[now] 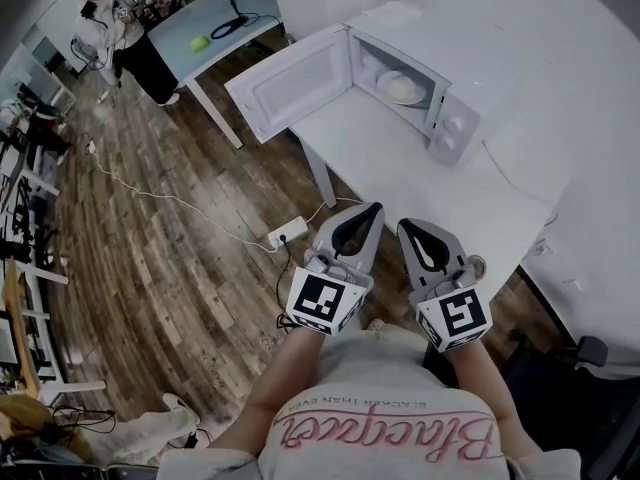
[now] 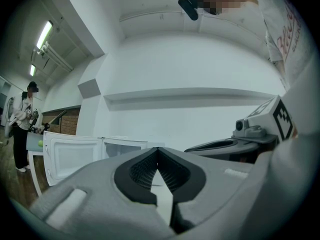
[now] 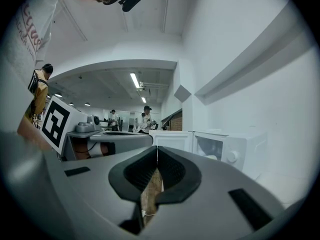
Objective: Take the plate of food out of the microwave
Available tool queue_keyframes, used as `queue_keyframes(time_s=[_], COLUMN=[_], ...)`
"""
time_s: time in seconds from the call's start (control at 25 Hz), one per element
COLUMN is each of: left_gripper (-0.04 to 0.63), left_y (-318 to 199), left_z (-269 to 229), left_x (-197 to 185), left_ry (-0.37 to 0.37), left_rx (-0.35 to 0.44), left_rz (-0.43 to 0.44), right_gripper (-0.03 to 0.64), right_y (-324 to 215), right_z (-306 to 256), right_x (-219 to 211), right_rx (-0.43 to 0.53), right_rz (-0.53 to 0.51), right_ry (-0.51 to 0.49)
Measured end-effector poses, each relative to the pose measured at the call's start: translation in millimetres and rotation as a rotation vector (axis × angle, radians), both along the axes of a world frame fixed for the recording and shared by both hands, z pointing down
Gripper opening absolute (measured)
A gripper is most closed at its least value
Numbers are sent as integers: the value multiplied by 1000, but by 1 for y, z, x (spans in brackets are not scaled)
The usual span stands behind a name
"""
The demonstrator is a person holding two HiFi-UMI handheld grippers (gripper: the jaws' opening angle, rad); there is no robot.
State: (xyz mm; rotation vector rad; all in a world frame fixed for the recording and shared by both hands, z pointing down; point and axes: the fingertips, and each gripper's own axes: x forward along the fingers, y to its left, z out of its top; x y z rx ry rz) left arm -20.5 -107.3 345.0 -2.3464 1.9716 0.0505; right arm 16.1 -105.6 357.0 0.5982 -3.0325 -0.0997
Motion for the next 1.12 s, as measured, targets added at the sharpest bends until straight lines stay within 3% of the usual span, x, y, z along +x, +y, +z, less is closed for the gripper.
queue_keyframes(time_s=[1.12], left_gripper=[6], left_y=[-118], left_z=[-11], left_x=[-84], left_ry=[1], left_rx=[28], left_rz=[276], right_gripper=[12], right_y=[-109], right_z=[-9], right_x=[-85], right_rx=[30], right_rz=[235], right_ry=[31])
